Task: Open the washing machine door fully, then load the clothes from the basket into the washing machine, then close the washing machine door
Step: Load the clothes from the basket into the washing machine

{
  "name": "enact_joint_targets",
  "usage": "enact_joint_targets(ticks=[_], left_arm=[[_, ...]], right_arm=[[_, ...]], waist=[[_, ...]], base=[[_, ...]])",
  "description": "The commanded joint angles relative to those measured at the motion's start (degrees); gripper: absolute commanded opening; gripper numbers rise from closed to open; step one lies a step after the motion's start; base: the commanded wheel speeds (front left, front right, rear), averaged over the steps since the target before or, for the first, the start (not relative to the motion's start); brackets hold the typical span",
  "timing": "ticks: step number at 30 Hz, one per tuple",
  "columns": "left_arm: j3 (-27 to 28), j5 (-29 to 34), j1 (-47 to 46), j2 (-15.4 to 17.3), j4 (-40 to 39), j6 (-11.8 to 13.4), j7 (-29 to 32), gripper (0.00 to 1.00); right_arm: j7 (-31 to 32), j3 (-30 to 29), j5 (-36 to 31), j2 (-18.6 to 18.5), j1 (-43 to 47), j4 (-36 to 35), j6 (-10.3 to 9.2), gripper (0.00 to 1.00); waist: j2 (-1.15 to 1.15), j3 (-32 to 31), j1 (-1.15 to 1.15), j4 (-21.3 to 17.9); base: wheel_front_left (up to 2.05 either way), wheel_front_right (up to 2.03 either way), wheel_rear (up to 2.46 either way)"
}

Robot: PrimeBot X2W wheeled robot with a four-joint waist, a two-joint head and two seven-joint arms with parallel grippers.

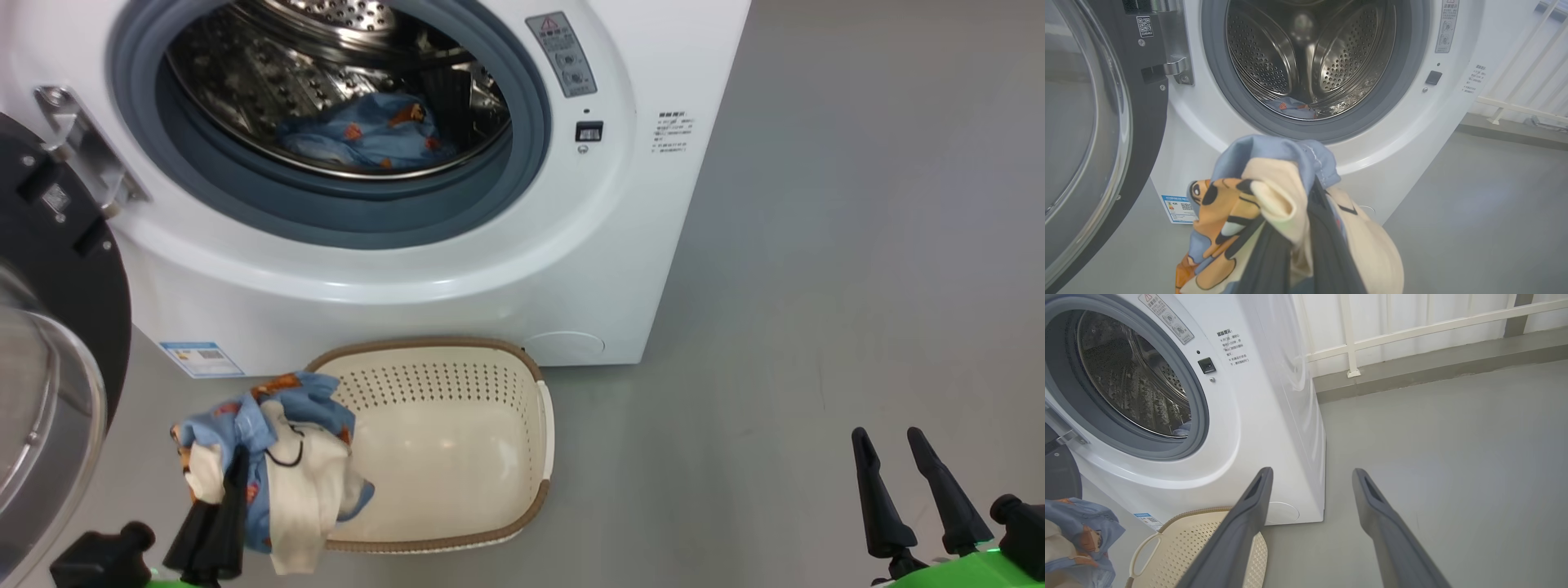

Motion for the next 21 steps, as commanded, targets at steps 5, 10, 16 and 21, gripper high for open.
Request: enact_joint_targets(ticks=[5,10,16,21], left_arm=[[2.8,0.1,-5.4,0.8,-1.9,-0.1,-0.4,0.00],[2.5,-0.2,-11.0,1.5,-1.6,-0.1,-0.4,0.00],[2.5,0.7,-21.4,2.4,-0.4,-0.1,-0.4,0.00],[3.5,1.4,-30.9,3.9,1.5,-0.1,-0.4,0.00]], right_arm=[[-0.3,1.3,0.0,0.3,-3.3,-1.7,0.09,1.00],[-0.3,1.9,-0.2,1.2,-5.7,-1.7,0.09,1.00],[-0.3,3.0,-0.5,2.5,-9.0,-1.7,0.09,1.00],[-0.3,3.8,-0.5,3.5,-11.7,-1.6,0.09,1.00]], waist=[[0.00,4.1,0.00,-1.0],[0.00,8.2,0.00,-1.7],[0.00,12.6,0.00,-3.4],[0.00,16.0,0.00,-5.9]], base=[[0.00,0.00,0.00],[0.00,0.00,0.00],[0.00,0.00,0.00],[0.00,0.00,0.00]])
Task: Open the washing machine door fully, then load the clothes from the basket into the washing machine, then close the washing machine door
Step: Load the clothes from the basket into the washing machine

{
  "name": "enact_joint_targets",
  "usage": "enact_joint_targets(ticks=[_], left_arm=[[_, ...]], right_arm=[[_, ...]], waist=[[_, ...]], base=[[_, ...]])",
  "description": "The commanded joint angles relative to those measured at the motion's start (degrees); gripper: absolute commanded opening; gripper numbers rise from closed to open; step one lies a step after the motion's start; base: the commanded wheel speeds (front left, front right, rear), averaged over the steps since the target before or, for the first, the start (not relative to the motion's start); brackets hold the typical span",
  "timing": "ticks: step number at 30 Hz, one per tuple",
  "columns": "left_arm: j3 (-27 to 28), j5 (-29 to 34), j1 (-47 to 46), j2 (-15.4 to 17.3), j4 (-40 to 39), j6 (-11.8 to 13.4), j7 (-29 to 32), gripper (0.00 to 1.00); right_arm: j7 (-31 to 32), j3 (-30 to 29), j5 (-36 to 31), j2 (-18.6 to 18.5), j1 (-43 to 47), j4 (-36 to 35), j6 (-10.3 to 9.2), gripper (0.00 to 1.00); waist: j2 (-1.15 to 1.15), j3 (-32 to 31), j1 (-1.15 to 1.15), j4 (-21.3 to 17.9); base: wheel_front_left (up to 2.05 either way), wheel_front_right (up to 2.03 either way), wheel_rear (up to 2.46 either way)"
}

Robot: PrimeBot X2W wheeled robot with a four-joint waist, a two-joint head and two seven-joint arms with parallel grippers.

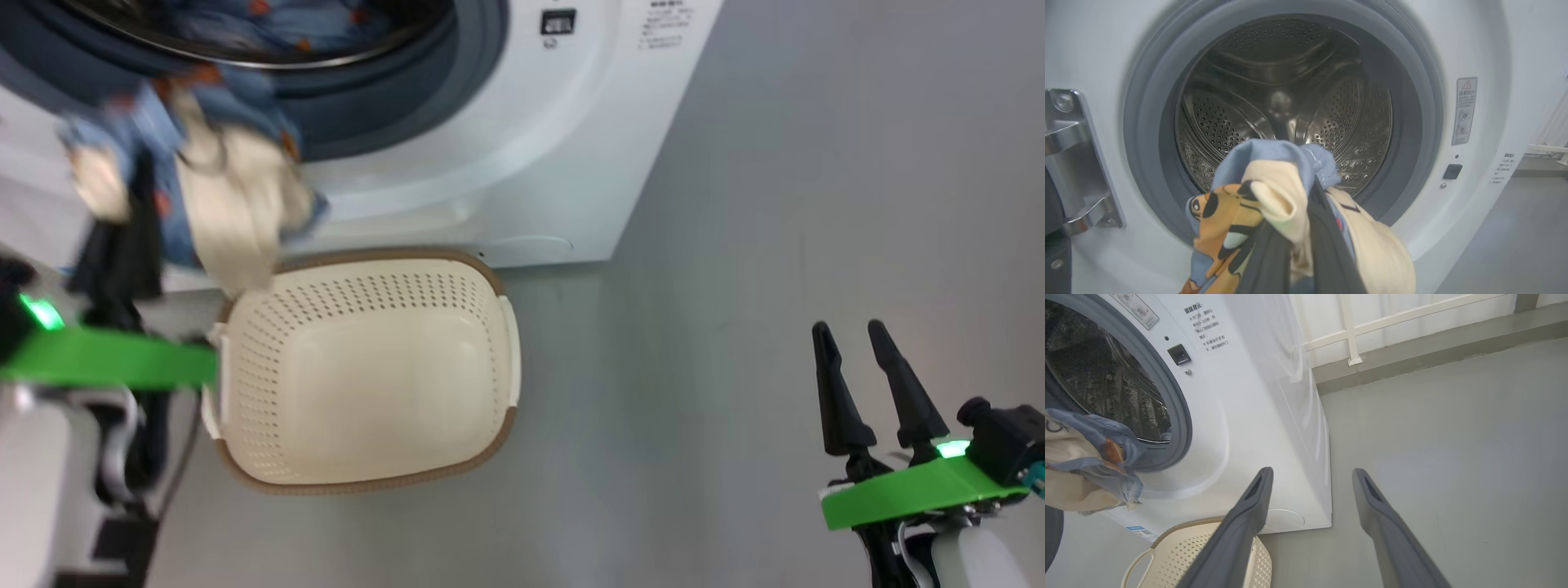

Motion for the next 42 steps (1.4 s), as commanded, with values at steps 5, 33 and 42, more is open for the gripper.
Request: enact_joint_targets(ticks=[5,33,42], left_arm=[[2.8,1.8,-10.3,3.6,3.0,-0.1,-0.4,0.00],[-6.7,0.8,-46.6,11.4,30.5,-0.1,-0.4,0.00],[-5.1,2.0,-41.9,10.5,32.2,-0.1,-0.4,1.00]], right_arm=[[-0.3,2.0,-0.2,0.9,-2.1,-1.2,0.09,1.00],[-0.3,6.8,2.7,3.9,-5.5,-1.4,0.09,1.00],[-0.3,7.0,3.1,3.9,-5.6,-1.2,0.09,1.00]], waist=[[0.00,5.0,0.00,-4.9],[0.00,12.1,0.00,-17.1],[0.00,11.9,0.00,-16.6]], base=[[0.00,0.00,0.00],[0.00,0.00,0.00],[0.00,0.00,0.00]])
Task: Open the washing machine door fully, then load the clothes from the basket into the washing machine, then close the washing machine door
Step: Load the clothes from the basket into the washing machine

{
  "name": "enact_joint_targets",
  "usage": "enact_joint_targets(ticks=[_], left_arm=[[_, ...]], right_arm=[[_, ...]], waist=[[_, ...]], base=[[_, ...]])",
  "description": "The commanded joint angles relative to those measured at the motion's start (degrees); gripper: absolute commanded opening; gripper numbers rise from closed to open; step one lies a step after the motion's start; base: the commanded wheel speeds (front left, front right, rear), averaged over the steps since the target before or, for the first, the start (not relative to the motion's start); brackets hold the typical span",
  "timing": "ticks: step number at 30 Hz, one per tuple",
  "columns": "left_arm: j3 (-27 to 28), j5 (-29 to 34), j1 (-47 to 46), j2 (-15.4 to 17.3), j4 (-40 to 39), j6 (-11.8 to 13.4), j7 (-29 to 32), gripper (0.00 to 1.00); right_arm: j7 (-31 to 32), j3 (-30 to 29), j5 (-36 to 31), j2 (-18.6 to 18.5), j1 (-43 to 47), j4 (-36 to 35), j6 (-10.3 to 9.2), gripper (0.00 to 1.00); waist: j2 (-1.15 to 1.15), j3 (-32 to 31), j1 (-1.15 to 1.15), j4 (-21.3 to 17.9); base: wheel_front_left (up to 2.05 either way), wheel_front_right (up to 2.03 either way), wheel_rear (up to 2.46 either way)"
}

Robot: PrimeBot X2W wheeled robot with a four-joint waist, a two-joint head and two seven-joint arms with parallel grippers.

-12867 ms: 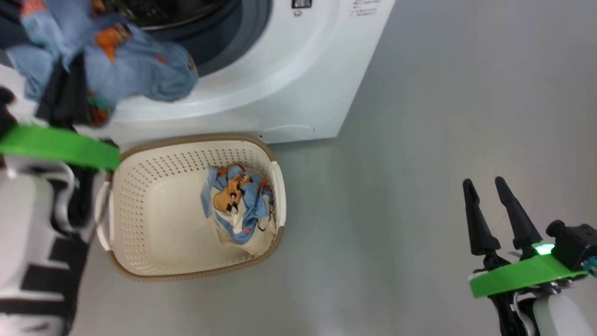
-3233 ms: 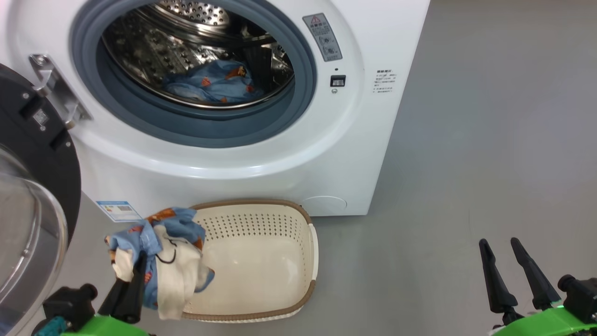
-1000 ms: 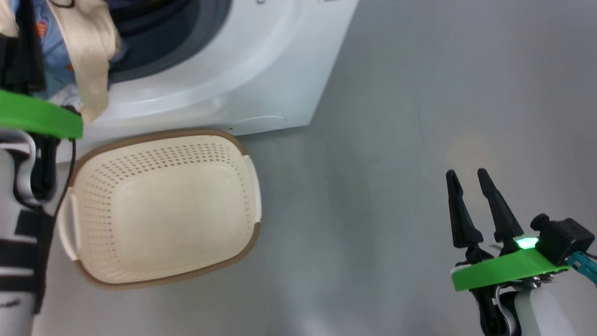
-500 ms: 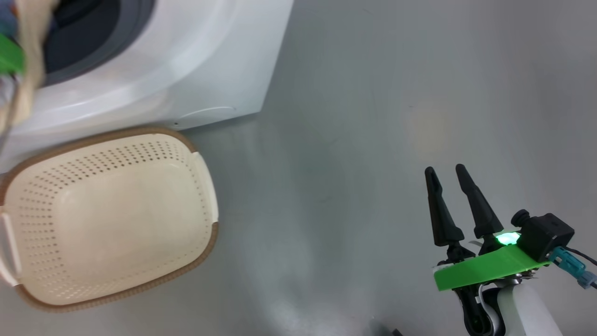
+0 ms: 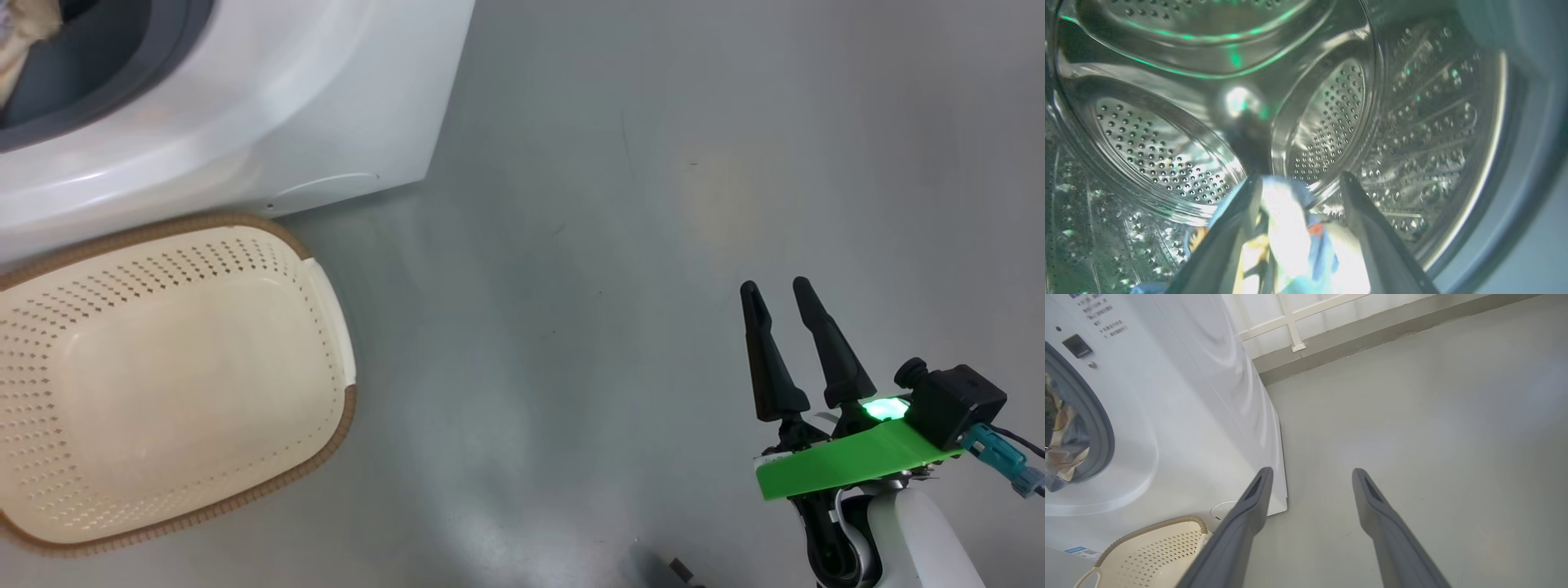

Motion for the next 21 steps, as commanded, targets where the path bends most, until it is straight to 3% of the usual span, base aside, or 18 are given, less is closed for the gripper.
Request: enact_joint_targets(ticks=[1,21], left_arm=[[0.7,0.1,0.9,2.4,-0.7,-0.1,-0.3,1.00],[1.8,-2.8,8.0,0.6,-1.2,-0.1,-0.3,1.00]], right_arm=[[-0.3,1.7,0.5,-0.2,-0.1,-1.2,0.09,1.00],[-0.3,1.1,-1.1,-0.2,-0.4,-1.2,0.09,1.00]], waist=[[0.00,-0.1,0.00,0.3],[0.00,-1.1,0.00,2.7]], base=[[0.00,0.00,0.00],[0.00,0.00,0.00]])
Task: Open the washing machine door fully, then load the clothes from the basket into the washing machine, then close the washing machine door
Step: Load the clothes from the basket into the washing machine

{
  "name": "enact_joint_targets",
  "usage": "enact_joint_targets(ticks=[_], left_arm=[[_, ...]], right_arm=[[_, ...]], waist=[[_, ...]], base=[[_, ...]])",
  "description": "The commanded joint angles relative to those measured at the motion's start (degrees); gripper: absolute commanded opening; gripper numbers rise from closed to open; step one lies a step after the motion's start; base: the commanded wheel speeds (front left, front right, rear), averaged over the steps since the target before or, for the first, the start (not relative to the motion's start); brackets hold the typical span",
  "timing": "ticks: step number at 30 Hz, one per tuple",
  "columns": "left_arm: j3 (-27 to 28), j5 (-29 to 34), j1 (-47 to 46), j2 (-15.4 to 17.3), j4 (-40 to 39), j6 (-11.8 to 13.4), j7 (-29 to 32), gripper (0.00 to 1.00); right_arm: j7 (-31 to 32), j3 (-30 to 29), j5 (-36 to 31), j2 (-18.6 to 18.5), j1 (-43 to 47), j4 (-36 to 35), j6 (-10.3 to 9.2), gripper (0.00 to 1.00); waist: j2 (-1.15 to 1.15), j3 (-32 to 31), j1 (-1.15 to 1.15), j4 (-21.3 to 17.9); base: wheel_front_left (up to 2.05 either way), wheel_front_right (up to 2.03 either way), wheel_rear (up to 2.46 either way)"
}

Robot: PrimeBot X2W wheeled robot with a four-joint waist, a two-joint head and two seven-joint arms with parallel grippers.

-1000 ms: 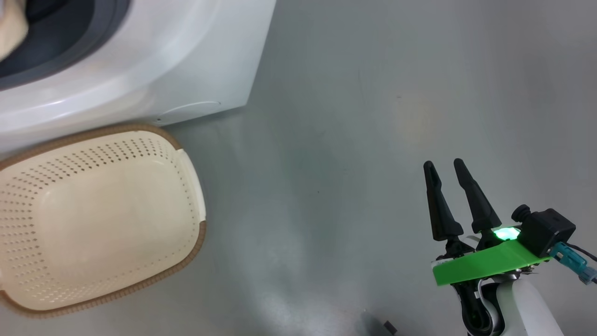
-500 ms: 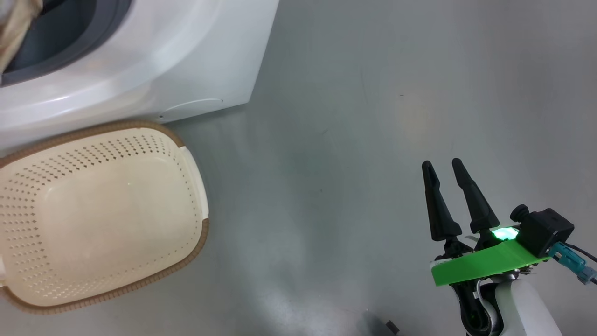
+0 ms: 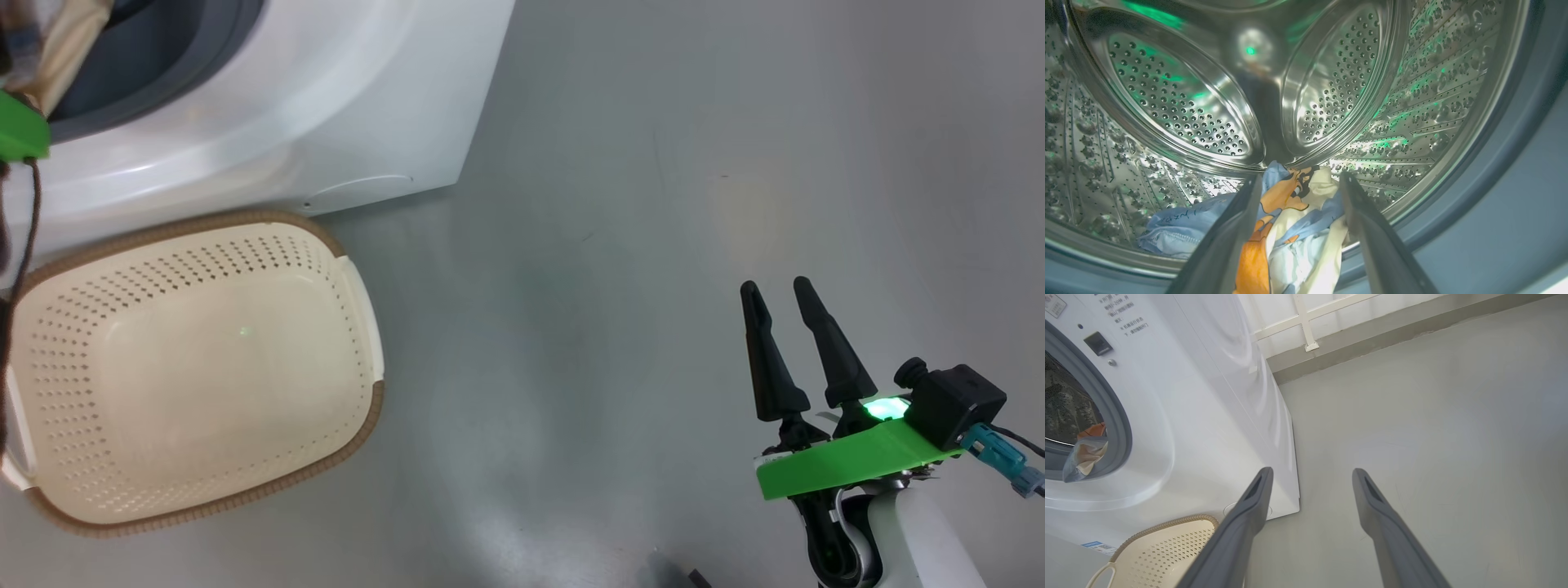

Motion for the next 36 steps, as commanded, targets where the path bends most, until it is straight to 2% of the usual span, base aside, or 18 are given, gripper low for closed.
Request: enact_joint_targets(ticks=[1,23,36], left_arm=[[2.1,-0.4,1.5,1.7,-2.2,-0.1,-0.3,1.00],[12.0,2.6,30.3,-5.2,-19.1,-0.1,-0.3,1.00],[17.1,4.3,42.0,-8.5,-27.9,-0.1,-0.3,1.00]], right_arm=[[-0.3,1.1,-0.6,-0.2,-0.4,-1.3,0.09,1.00],[-0.3,-1.6,-2.7,-1.6,-0.2,-1.8,0.09,1.00],[-0.3,-1.9,-2.8,-2.7,0.2,-1.7,0.09,1.00]], waist=[[0.00,0.0,0.00,0.5],[0.00,-1.9,0.00,8.1],[0.00,-2.9,0.00,10.1]], base=[[0.00,0.00,0.00],[0.00,0.00,0.00],[0.00,0.00,0.00]])
